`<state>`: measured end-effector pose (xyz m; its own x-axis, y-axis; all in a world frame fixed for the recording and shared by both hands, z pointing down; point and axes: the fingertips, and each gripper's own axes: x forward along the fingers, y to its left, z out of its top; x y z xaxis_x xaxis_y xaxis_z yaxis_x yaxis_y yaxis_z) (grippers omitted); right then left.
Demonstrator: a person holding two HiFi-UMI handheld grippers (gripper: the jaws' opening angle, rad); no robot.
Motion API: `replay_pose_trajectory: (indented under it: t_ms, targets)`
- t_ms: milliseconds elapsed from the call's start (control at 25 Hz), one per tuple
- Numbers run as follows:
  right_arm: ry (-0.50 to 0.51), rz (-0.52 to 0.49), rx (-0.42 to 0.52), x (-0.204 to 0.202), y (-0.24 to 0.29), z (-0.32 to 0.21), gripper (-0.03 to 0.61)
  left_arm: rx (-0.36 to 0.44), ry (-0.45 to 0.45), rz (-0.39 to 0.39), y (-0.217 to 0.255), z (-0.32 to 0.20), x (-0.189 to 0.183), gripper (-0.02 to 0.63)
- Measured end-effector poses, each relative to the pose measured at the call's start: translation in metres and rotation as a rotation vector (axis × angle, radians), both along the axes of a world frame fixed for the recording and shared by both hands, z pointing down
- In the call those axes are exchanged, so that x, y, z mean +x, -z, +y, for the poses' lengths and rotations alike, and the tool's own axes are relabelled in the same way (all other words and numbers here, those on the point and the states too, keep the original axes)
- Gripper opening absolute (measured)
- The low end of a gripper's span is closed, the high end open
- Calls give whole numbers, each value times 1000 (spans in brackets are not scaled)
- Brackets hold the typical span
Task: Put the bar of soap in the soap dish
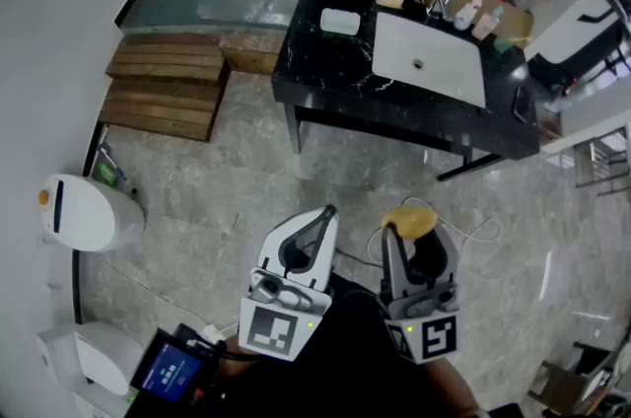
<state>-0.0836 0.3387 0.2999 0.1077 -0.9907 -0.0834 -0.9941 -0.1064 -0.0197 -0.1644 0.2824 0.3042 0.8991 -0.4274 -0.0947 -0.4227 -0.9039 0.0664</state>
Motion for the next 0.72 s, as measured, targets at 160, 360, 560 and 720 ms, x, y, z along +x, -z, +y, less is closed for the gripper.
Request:
replay_pose_trajectory:
  t_ms: [160, 360, 560, 720]
  targets:
    - [16, 3, 4, 3, -2, 9, 172, -4, 9, -1, -6, 10, 8, 0]
    - [44, -6, 9, 10, -9, 22, 172, -24, 34, -15, -15, 21, 9, 2]
    - [70, -28, -3, 14, -18, 26, 172, -4, 52, 2, -10, 24, 14, 2]
    - [76, -24, -4, 19, -16, 31, 172, 4, 58, 5, -8, 29, 22, 1]
